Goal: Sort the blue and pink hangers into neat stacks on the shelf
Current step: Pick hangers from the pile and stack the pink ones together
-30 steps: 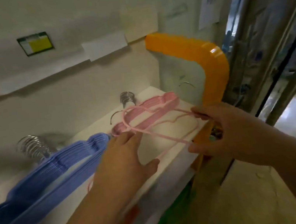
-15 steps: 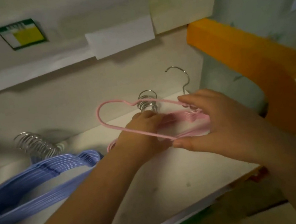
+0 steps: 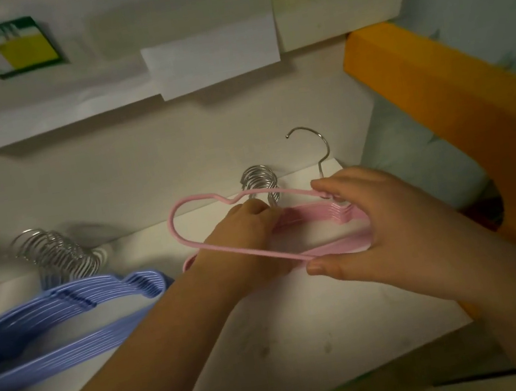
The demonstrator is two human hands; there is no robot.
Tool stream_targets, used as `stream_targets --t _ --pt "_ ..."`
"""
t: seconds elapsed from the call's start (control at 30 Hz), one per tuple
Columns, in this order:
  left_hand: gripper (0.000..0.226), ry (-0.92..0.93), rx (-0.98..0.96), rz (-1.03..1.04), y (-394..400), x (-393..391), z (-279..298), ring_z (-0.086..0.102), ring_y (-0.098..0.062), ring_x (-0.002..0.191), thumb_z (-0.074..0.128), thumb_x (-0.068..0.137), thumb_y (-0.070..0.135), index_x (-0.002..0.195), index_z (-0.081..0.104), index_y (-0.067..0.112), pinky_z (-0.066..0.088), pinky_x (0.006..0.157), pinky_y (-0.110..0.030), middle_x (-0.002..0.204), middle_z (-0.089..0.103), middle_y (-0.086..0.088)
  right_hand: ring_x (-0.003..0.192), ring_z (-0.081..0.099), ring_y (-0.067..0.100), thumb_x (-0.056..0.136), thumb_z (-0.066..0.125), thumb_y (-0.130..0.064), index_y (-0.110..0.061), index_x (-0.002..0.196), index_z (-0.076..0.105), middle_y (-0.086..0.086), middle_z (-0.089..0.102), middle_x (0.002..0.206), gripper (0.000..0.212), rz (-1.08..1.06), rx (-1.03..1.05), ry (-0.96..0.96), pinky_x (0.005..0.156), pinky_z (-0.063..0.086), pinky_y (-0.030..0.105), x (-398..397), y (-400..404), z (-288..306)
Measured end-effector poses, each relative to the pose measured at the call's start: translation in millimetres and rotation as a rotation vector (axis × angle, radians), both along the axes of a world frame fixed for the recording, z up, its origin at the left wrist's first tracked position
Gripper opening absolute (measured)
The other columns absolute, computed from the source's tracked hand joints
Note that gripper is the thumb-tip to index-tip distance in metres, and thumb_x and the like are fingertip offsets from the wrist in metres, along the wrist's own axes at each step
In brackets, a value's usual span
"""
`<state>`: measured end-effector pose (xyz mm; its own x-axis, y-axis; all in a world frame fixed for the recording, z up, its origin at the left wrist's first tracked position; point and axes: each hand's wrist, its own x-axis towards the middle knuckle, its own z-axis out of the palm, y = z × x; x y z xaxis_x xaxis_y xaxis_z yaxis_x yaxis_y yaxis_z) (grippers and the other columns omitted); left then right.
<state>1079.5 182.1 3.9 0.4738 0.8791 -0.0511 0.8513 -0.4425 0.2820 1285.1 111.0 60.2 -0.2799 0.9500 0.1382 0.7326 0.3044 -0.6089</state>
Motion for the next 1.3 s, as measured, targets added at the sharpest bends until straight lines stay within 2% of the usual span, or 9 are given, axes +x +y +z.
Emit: stream_targets --t 0.1,0.27,0.4,0.47,0.63,0.77,0.93,1.03,1.3 --pt "0.091 0.016 -0.026 -0.019 2.3 1.7 2.3 0.054 -0.020 0.109 0.046 0.054 0.070 0.134 0.053 0.028 0.048 0.093 -0.037 0.112 0.057 0.002 0.112 0.045 -0.008 0.060 0.074 -0.070 -0.041 0.130 0.046 -0.029 0.045 0.118 0.081 -0.005 -0.005 -0.005 0.087 0.040 0.013 -0.6 3.9 -1.9" --pt "0.077 0.020 -0.020 -0.033 2.7 1.4 -2.3 0.055 -0.022 0.110 0.071 0.066 0.055 0.134 0.051 0.025 0.047 0.093 -0.035 0.117 0.057 0.001 0.113 0.043 -0.008 0.057 0.074 -0.070 -0.037 0.132 0.048 -0.028 0.044 0.118 0.085 -0.022 -0.008 -0.014 0.087 0.037 0.011 0.0 8.7 -2.5" --pt "0.089 0.050 0.109 -0.040 -4.3 -6.9 -5.3 0.059 -0.024 0.107 0.056 0.061 0.077 0.131 0.051 0.021 0.051 0.088 -0.035 0.121 0.059 0.000 0.112 0.042 -0.008 0.058 0.075 -0.068 -0.039 0.132 0.046 -0.030 0.043 0.117 0.085 -0.037 0.015 -0.071 0.079 0.035 0.007 2.2 12.9 -0.2" --pt "0.093 0.011 0.146 -0.020 -9.3 -21.0 -0.7 0.059 -0.026 0.110 0.054 0.062 0.079 0.134 0.050 0.020 0.052 0.090 -0.038 0.125 0.059 -0.001 0.110 0.042 -0.007 0.058 0.076 -0.068 -0.040 0.133 0.044 -0.030 0.043 0.117 0.086 -0.043 0.023 -0.104 0.079 0.035 0.007 2.5 15.8 1.3" --pt "0.070 0.003 0.183 0.160 -27.0 -79.7 18.7 0.053 -0.024 0.114 0.054 0.071 0.061 0.130 0.051 0.024 0.046 0.095 -0.037 0.125 0.057 0.002 0.108 0.043 -0.003 0.055 0.076 -0.070 -0.040 0.132 0.045 -0.027 0.040 0.118 0.088 -0.024 0.042 -0.247 0.082 0.041 0.021 3.0 34.3 1.9" --pt "0.073 0.049 0.191 0.268 -39.4 -111.9 26.9 0.056 -0.029 0.112 0.044 0.075 0.064 0.126 0.059 0.014 0.046 0.095 -0.039 0.123 0.061 -0.004 0.106 0.045 0.002 0.054 0.077 -0.069 -0.032 0.132 0.049 -0.019 0.045 0.117 0.091 -0.034 0.041 -0.345 0.082 0.043 0.026 -3.3 52.3 -9.2" --pt "0.061 0.028 0.177 0.336 -47.8 -131.1 26.9 0.045 -0.021 0.126 0.067 0.081 0.027 0.138 0.050 0.019 0.033 0.103 -0.028 0.137 0.052 0.002 0.102 0.045 0.005 0.052 0.072 -0.074 -0.035 0.122 0.055 -0.018 0.045 0.104 0.083 0.119 -0.033 -0.398 0.086 0.045 0.030 -20.7 62.2 -35.9" --pt "0.058 0.014 0.182 0.347 -53.0 -131.3 25.4 0.042 -0.016 0.128 0.064 0.085 0.029 0.141 0.047 0.023 0.030 0.103 -0.024 0.140 0.048 0.006 0.098 0.042 0.006 0.054 0.073 -0.072 -0.038 0.113 0.055 -0.018 0.042 0.097 0.070 0.136 -0.011 -0.406 0.081 0.044 0.030 -26.7 63.0 -45.8" --pt "0.060 0.011 0.117 0.399 -60.8 -130.4 21.2 0.042 -0.011 0.127 0.061 0.087 0.040 0.143 0.041 0.030 0.038 0.104 -0.030 0.143 0.043 0.012 0.106 0.040 0.007 0.056 0.071 -0.073 -0.032 0.121 0.055 -0.016 0.042 0.107 0.078 0.189 0.007 -0.412 0.089 0.045 0.032 -37.1 68.5 -52.9"
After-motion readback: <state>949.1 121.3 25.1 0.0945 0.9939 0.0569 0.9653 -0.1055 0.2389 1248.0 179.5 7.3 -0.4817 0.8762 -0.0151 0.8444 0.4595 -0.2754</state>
